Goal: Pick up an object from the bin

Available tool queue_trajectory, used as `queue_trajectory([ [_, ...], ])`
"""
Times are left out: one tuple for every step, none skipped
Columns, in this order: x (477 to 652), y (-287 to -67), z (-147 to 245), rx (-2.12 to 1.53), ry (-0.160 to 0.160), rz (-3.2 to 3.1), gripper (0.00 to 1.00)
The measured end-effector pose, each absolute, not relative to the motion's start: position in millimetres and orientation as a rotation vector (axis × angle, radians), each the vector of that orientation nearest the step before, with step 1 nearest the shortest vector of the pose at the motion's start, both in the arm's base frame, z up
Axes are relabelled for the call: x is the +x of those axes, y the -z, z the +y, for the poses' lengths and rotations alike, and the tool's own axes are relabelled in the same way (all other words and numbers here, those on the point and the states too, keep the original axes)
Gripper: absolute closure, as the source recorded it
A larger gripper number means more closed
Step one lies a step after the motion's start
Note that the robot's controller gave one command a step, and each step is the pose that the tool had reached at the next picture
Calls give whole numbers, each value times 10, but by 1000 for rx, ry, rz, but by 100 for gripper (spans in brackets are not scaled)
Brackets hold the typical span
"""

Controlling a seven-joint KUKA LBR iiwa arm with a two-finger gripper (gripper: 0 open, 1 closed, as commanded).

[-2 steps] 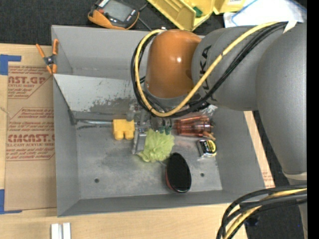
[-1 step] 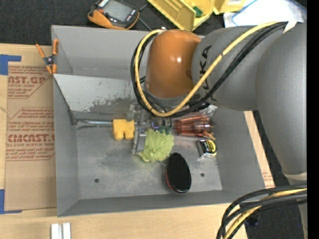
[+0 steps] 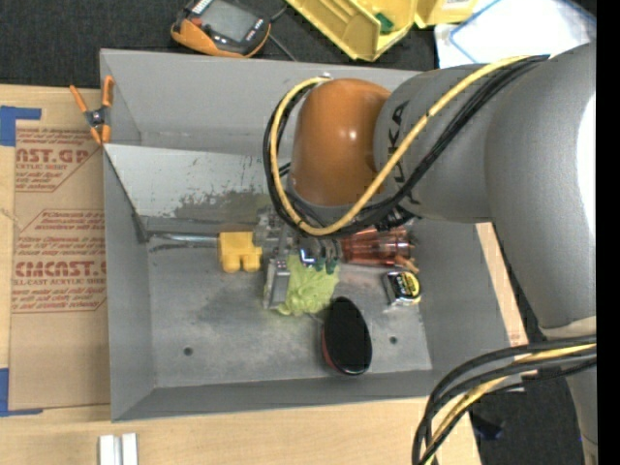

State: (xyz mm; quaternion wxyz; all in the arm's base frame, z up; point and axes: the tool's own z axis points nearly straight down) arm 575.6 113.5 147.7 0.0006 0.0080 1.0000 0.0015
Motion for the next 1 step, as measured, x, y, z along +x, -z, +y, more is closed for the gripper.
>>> queue_trajectory([
  [5806,-1504,1118,14,-7,3132,0],
])
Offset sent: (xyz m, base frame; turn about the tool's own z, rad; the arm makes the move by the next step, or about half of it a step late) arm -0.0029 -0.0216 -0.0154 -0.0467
